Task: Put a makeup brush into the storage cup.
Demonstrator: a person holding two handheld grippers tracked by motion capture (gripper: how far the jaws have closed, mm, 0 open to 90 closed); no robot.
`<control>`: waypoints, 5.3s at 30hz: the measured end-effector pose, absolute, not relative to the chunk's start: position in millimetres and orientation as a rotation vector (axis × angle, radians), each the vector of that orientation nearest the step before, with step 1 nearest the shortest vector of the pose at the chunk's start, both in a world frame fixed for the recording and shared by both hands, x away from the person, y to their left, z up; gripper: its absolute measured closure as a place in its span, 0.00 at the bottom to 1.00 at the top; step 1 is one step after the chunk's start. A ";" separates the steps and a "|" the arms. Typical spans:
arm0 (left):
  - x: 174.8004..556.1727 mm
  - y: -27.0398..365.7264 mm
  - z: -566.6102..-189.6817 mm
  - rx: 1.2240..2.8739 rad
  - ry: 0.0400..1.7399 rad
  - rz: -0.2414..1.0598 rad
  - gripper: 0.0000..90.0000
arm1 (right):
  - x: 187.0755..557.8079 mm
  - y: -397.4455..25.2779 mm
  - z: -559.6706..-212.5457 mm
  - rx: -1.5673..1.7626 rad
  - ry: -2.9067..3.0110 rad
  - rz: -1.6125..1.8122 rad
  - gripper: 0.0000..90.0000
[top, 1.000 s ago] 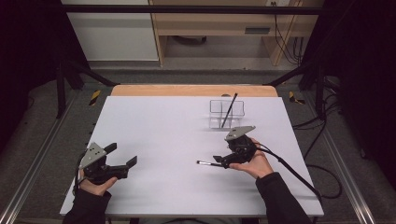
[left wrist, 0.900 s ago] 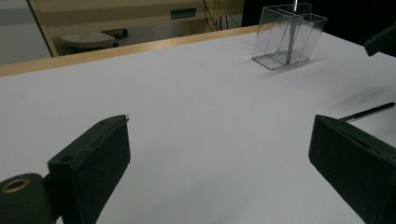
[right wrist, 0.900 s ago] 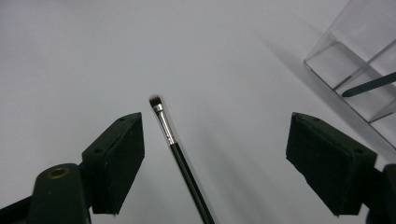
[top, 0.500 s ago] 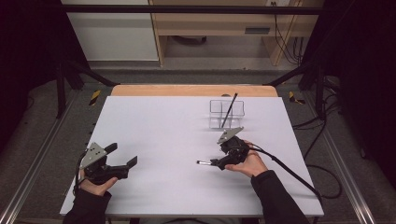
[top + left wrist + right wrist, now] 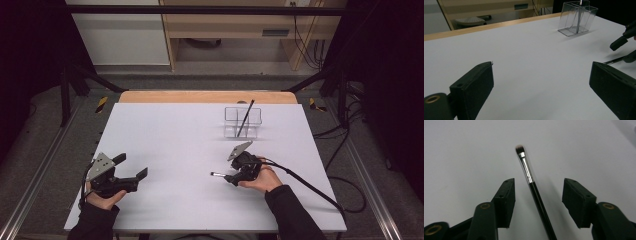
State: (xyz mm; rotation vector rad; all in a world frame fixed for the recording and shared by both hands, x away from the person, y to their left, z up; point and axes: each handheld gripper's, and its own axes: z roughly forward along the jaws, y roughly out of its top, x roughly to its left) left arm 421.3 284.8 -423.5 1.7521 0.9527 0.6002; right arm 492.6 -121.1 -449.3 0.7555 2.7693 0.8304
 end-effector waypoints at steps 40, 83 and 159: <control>421.1 284.6 -423.3 1.753 0.949 0.600 0.06 | 490.6 -117.4 -458.5 0.769 2.811 0.758 0.93; 421.8 284.2 -423.9 1.752 0.949 0.594 0.06 | 505.0 -98.0 -448.4 0.763 2.943 0.461 0.87; 422.3 284.2 -424.9 1.760 0.951 0.593 0.06 | 498.2 -185.1 -348.7 1.184 1.867 1.410 0.93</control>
